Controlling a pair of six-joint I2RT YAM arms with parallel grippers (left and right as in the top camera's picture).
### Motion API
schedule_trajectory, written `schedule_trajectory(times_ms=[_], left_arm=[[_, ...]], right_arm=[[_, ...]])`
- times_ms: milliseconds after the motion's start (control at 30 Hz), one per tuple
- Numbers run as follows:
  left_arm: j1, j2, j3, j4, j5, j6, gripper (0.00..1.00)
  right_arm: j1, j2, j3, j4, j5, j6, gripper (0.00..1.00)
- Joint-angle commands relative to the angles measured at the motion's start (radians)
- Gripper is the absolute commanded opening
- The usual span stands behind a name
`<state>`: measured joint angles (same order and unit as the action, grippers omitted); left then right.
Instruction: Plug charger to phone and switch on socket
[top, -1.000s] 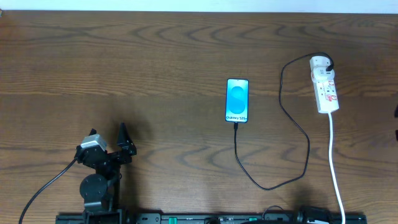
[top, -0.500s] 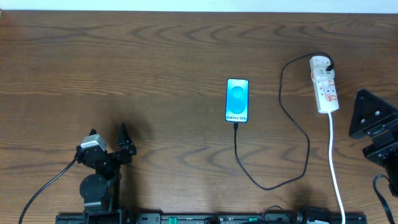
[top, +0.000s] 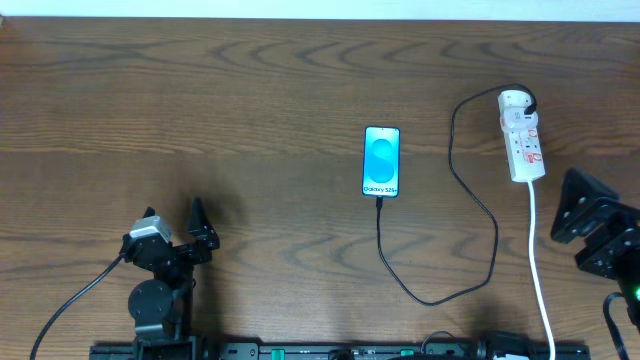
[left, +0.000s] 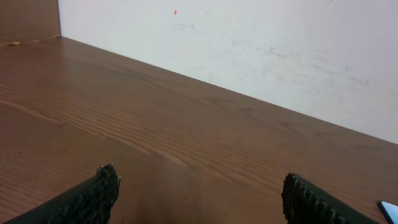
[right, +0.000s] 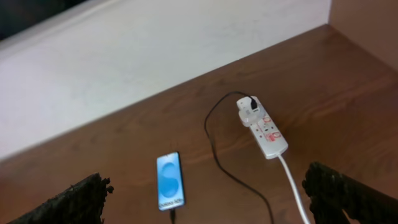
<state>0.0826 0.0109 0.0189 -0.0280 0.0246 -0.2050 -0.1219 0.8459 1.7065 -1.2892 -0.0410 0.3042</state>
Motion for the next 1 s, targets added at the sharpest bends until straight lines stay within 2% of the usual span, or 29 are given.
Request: schedule_trajectory(times_ms=[0,133,300,533,733,833,967], left_arm=[[0.004,-0.007,-0.015,-0.042,-0.01,0.013,0.86],[0.004,-0.007,-0.015,-0.042,-0.01,0.013,0.86],[0.004,-0.007,-0.015,-0.042,-0.01,0.013,0.86],[0.004,-0.007,-0.015,-0.042,-0.01,0.013,0.86],[0.004,-0.007,-0.015,-0.042,-0.01,0.013,0.86],[0.004,-0.007,-0.015,-0.042,-0.01,0.013,0.86],[0.004,-0.007,-0.015,-0.042,-0.01,0.013,0.86]], right_arm=[[0.058,-0.01,-0.022,0.0,0.047,-0.101,0.99],[0.088,-0.051,-0.109,0.064,0.076,-0.111,0.99],[0.093,-0.166,-0.376,0.288,0.058,-0.13,0.99],[0.098,-0.315,-0.816,0.689,-0.081,-0.13,0.99],[0.147,-0.412,-1.164,1.13,-0.127,-0.125,0.99],[0.158,-0.461,-1.264,1.235,-0.127,-0.125,0.99],[0.156,-0.556,-1.365,1.267,-0.097,-0.126,0.99]])
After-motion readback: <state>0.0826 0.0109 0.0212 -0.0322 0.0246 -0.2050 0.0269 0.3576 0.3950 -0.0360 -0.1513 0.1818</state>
